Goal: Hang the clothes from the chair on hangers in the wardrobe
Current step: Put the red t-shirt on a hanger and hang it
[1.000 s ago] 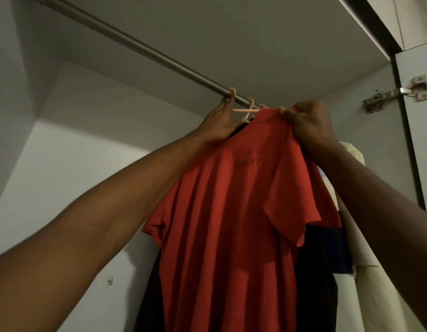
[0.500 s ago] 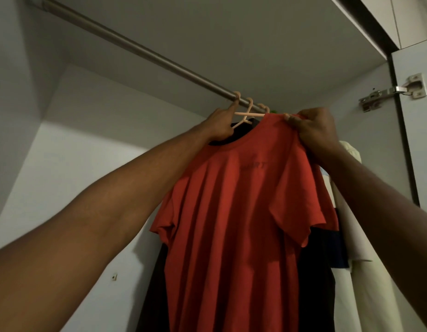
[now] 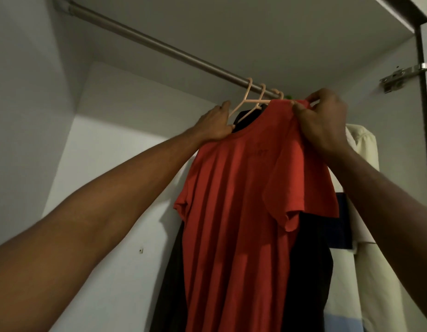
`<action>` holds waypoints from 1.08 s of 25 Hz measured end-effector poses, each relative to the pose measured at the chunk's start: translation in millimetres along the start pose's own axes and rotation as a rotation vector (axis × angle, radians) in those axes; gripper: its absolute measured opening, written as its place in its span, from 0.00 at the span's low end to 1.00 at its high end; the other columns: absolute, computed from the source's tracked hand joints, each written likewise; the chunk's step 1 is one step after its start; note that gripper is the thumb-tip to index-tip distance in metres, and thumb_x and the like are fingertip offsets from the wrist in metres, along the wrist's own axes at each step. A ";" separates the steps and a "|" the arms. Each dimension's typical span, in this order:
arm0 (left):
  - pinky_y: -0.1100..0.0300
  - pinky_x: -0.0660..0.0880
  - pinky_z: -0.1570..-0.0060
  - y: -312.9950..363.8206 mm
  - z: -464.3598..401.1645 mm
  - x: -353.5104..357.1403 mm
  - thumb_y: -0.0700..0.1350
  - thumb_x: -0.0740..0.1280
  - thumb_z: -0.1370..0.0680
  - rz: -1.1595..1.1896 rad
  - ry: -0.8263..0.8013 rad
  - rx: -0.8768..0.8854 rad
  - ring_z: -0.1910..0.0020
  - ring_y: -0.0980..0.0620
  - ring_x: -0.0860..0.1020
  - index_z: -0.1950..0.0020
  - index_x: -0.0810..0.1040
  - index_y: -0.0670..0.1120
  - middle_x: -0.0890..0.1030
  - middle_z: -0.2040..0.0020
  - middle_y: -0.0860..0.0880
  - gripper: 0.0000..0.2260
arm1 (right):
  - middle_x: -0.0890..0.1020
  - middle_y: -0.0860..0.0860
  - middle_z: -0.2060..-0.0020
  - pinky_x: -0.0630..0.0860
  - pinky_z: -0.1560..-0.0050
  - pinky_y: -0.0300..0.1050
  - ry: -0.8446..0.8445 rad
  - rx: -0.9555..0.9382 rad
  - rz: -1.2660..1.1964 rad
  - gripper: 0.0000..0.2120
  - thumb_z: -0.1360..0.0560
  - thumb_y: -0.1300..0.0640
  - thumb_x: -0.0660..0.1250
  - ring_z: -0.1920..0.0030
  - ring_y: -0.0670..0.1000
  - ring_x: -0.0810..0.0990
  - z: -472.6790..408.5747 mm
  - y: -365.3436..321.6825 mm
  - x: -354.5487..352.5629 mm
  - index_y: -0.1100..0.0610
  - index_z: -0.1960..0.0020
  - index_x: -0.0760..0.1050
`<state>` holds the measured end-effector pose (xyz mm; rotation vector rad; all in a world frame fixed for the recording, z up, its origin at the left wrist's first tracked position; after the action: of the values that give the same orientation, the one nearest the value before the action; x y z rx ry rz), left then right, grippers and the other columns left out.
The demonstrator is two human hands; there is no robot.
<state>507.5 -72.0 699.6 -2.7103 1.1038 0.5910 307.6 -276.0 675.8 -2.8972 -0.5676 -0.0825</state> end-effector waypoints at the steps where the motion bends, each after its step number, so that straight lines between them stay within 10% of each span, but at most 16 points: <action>1: 0.44 0.74 0.37 -3.0 9.5 2.4 0.51 0.68 0.22 -0.001 -0.009 -0.017 0.34 0.35 0.74 0.20 0.56 0.42 0.72 0.31 0.34 0.36 | 0.83 0.57 0.49 0.77 0.48 0.53 0.003 0.020 -0.043 0.19 0.27 0.47 0.72 0.47 0.59 0.81 5.2 0.9 -2.1 0.59 0.43 0.79; 6: 0.47 0.74 0.39 -14.8 64.9 9.2 0.56 0.69 0.22 -0.015 -0.023 -0.130 0.35 0.38 0.76 0.22 0.60 0.43 0.75 0.32 0.38 0.35 | 0.85 0.51 0.51 0.83 0.51 0.53 -0.165 0.128 -0.129 0.25 0.37 0.50 0.80 0.53 0.53 0.84 36.4 4.6 -2.9 0.54 0.42 0.81; 9: 0.50 0.77 0.47 -60.8 117.1 18.7 0.55 0.67 0.24 0.041 0.026 -0.547 0.42 0.40 0.80 0.28 0.66 0.38 0.80 0.39 0.41 0.31 | 0.87 0.54 0.57 0.85 0.55 0.52 -0.317 0.249 -0.269 0.19 0.34 0.51 0.80 0.59 0.53 0.86 53.6 8.1 10.8 0.59 0.47 0.84; 13: 0.51 0.74 0.49 -91.6 203.4 78.0 0.56 0.66 0.21 0.513 -0.169 -0.991 0.41 0.40 0.78 0.29 0.71 0.38 0.77 0.33 0.40 0.27 | 0.87 0.53 0.55 0.85 0.50 0.54 -0.333 0.357 -0.351 0.20 0.30 0.46 0.77 0.57 0.52 0.87 63.7 15.9 16.9 0.60 0.46 0.84; 18: 0.45 0.76 0.39 -119.0 239.1 145.4 0.55 0.79 0.29 0.892 -0.397 -1.125 0.44 0.48 0.80 0.36 0.78 0.47 0.80 0.37 0.46 0.25 | 0.81 0.48 0.41 0.80 0.46 0.48 -0.423 0.364 -0.293 0.38 0.39 0.51 0.84 0.43 0.50 0.80 78.8 10.7 25.7 0.56 0.32 0.75; 23: 0.50 0.83 0.62 -167.9 222.5 146.7 0.35 0.74 0.26 1.034 -0.010 -1.116 0.57 0.46 0.82 0.36 0.77 0.35 0.82 0.48 0.40 0.19 | 0.75 0.51 0.45 0.74 0.57 0.40 -0.376 0.419 -0.162 0.28 0.29 0.62 0.77 0.44 0.53 0.76 103.7 22.0 14.6 0.61 0.32 0.72; 27: 0.47 0.82 0.46 -202.2 218.9 143.5 0.44 0.78 0.29 0.993 0.218 -1.088 0.47 0.44 0.83 0.37 0.77 0.36 0.82 0.42 0.38 0.25 | 0.80 0.46 0.53 0.82 0.55 0.43 -0.285 0.459 -0.221 0.18 0.23 0.60 0.71 0.53 0.49 0.83 135.2 24.3 -4.5 0.59 0.34 0.76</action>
<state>676.3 44.2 440.0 -2.7499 2.9134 1.3477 315.2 -273.5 538.6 -2.4048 -0.8281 0.3848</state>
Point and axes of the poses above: each hand's wrist, its own z-axis away from the middle knuckle, its own x-axis out of the palm, y = z × x, the point moved 9 cm from there along -z, towards the middle knuckle
